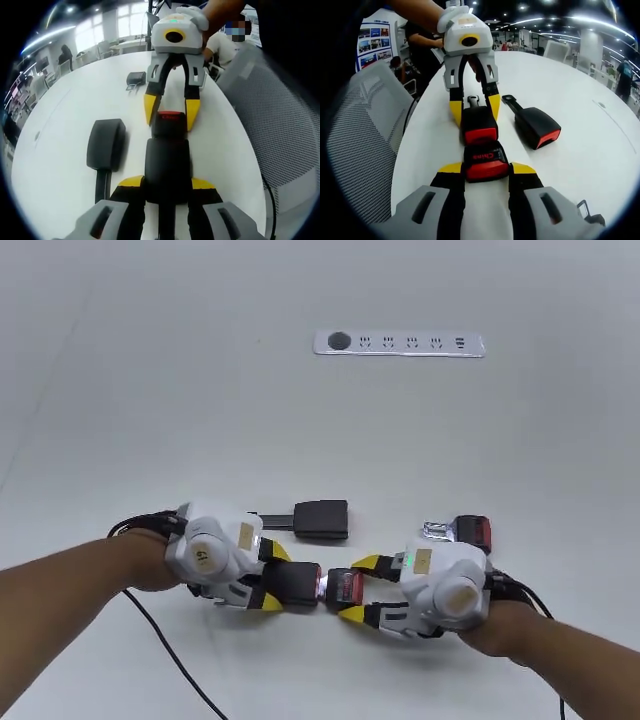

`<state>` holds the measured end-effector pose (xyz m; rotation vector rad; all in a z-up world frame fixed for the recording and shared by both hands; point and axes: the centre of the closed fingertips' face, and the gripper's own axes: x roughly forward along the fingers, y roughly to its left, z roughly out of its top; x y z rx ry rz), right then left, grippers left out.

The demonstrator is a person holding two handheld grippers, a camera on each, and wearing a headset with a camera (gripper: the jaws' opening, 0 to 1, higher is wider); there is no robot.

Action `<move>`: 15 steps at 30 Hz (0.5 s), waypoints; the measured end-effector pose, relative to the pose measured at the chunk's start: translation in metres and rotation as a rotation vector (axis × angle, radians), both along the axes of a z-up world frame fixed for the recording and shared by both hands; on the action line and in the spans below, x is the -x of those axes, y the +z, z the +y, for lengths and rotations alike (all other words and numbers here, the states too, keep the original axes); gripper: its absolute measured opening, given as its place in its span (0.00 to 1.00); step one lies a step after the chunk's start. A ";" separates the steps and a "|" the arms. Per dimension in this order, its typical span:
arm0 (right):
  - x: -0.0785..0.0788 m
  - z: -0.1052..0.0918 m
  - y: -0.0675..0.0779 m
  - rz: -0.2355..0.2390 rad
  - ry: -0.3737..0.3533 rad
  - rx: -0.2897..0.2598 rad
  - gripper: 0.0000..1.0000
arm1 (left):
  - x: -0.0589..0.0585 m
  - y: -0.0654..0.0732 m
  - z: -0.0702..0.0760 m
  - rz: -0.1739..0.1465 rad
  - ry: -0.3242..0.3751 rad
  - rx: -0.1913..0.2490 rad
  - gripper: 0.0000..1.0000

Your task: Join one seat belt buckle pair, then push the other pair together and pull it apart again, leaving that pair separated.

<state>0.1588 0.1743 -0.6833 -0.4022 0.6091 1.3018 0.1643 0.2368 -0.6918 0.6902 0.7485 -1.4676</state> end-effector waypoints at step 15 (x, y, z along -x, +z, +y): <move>-0.001 -0.001 -0.001 0.011 -0.040 -0.011 0.34 | -0.001 -0.001 -0.002 -0.008 -0.004 -0.044 0.34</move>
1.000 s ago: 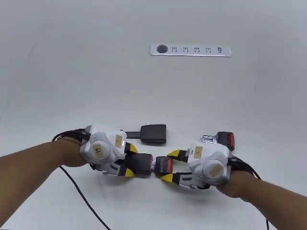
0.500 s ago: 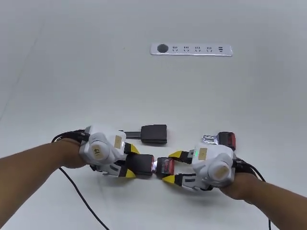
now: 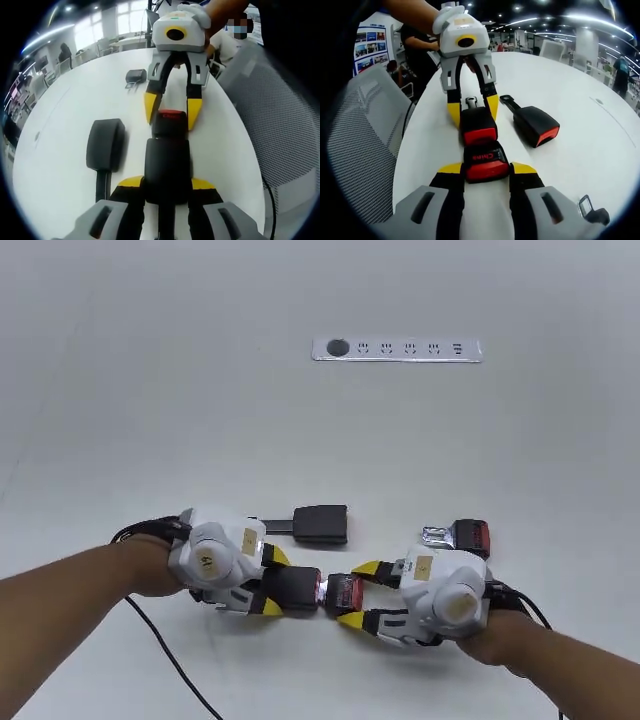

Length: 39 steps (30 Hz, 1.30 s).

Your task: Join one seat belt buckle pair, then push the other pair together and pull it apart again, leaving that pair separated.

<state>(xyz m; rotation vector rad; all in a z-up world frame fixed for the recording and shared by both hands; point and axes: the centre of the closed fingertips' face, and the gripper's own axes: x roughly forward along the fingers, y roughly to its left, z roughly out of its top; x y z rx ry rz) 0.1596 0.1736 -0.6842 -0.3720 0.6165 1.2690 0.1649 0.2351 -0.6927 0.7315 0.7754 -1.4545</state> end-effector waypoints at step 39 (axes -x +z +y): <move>-0.061 -0.122 0.070 -0.143 -0.258 -0.027 0.73 | -0.054 0.089 -0.011 -0.166 0.301 0.102 0.71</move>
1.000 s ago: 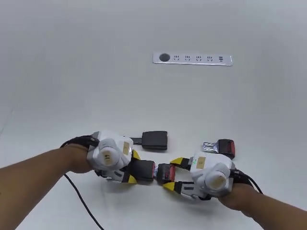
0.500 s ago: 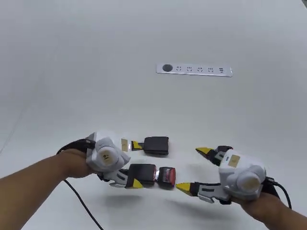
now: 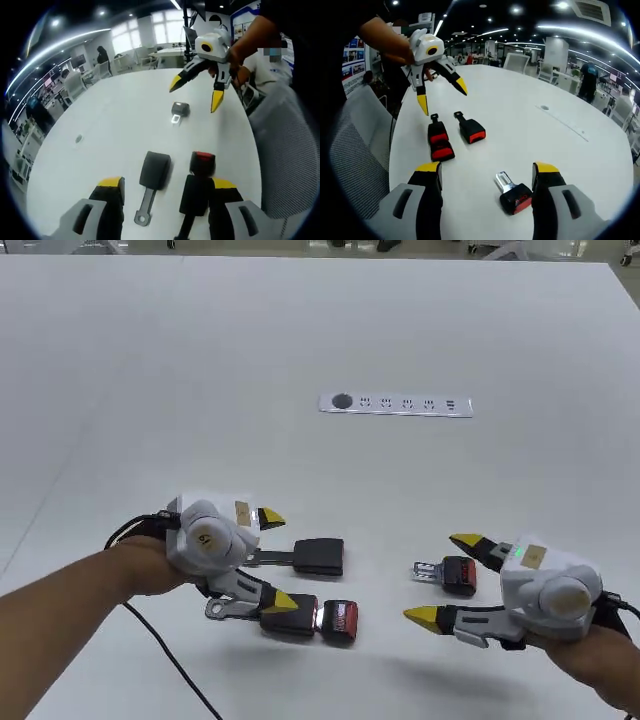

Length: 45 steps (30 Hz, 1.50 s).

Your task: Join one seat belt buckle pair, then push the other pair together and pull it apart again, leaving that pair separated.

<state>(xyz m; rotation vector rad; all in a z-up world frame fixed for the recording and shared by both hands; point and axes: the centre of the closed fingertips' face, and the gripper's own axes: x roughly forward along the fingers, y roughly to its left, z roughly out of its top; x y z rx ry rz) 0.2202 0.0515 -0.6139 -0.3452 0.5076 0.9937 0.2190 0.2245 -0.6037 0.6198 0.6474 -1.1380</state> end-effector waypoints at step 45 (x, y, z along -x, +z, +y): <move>-0.025 -0.045 -0.068 0.202 0.131 0.104 0.72 | -0.040 -0.075 -0.020 0.164 -0.060 -0.012 0.76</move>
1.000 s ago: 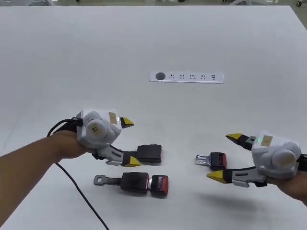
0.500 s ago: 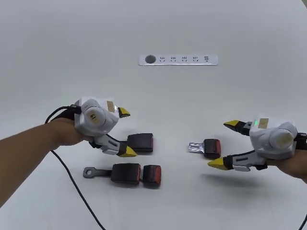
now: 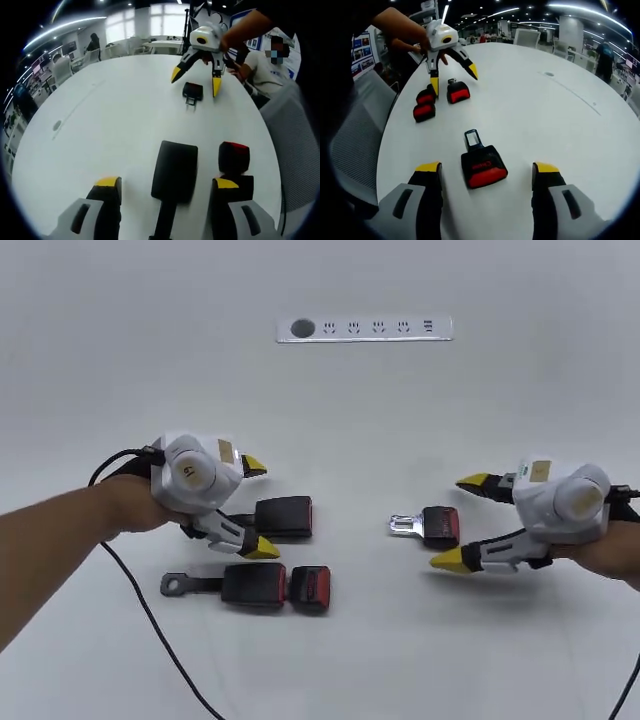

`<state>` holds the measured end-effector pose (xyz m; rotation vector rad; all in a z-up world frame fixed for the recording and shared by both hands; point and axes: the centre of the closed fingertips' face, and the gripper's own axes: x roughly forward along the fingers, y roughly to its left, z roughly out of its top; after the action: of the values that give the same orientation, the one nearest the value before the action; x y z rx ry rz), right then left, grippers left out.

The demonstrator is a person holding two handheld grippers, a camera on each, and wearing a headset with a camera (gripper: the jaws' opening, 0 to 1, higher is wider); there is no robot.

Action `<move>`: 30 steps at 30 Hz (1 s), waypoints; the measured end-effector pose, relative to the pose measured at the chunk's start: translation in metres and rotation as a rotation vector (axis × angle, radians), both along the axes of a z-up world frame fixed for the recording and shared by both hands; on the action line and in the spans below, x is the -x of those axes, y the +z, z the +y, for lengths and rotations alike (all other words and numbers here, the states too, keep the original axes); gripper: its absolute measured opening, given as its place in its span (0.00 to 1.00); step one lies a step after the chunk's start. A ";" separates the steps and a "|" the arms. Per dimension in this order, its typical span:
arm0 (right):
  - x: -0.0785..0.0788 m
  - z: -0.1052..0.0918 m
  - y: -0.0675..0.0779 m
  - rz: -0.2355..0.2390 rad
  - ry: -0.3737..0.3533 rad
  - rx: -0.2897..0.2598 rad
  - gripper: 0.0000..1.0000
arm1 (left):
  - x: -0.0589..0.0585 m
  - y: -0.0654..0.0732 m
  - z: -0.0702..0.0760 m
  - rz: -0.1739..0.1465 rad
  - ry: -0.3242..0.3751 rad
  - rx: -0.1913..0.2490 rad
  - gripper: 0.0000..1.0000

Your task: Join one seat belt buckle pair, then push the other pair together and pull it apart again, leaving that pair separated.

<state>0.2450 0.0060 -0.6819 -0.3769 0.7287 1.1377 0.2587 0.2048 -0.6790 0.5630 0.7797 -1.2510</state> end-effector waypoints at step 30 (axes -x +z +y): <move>0.002 0.001 -0.008 -0.027 0.085 0.073 0.39 | 0.007 -0.009 -0.004 -0.021 -0.140 0.003 0.48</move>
<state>0.2432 0.0066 -0.6897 -0.4878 0.7372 1.1864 0.2520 0.2008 -0.6879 0.6363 0.7304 -1.3718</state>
